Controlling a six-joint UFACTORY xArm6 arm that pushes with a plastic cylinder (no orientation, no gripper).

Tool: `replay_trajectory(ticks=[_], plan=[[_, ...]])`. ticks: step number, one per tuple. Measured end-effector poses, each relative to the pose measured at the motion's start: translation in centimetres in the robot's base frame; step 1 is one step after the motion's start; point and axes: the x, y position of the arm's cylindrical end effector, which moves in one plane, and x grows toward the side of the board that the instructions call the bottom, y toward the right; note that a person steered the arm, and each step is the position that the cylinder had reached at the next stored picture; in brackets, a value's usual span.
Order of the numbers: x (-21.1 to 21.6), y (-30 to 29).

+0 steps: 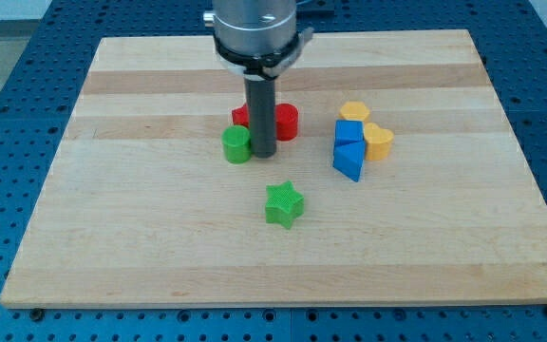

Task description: Move the red star into the green circle

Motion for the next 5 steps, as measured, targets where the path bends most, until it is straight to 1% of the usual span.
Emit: replay_trajectory(ticks=[2,4,5], plan=[[-0.3,1.8],[-0.3,6.0],[-1.8,7.3]])
